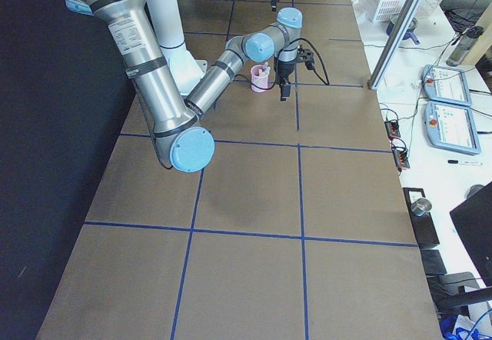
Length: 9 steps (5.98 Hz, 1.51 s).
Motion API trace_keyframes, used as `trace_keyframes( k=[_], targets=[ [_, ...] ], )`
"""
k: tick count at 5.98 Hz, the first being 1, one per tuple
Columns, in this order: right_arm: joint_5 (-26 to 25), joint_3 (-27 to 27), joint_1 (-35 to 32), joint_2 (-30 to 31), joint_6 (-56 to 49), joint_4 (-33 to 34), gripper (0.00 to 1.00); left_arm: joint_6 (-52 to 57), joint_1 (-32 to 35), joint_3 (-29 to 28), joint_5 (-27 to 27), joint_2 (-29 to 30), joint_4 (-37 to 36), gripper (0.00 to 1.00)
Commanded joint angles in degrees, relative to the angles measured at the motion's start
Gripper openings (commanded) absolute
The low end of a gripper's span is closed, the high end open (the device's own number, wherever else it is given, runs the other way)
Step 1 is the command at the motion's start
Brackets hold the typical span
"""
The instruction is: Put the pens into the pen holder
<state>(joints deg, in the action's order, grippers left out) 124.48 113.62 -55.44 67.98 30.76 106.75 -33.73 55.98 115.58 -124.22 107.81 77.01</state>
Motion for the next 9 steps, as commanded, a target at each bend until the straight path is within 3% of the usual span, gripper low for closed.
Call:
trace_keyframes(
  k=[1,3,5,7,9],
  targets=[
    [1.9,0.1,-10.9,10.5,-22.5,-0.1,1.00,18.4,13.2,-0.5,-5.7,-7.8,-0.5,1.00],
    [6.4,-1.9,-24.8,19.3,-43.3,0.2,1.00,34.7,24.6,-5.9,-6.5,-13.0,-0.4,1.00],
    [6.4,-6.5,-33.8,23.7,-54.4,0.1,1.00,48.5,34.0,-17.5,-7.3,-13.7,0.0,1.00],
    [6.0,-10.4,-36.1,27.2,-55.3,-0.5,1.00,48.9,38.0,-20.0,-9.5,-19.0,2.5,1.00],
    [6.1,-12.5,-36.7,28.3,-55.0,-0.5,1.00,48.9,37.9,-21.4,-9.4,-19.5,6.3,1.00]
  ],
)
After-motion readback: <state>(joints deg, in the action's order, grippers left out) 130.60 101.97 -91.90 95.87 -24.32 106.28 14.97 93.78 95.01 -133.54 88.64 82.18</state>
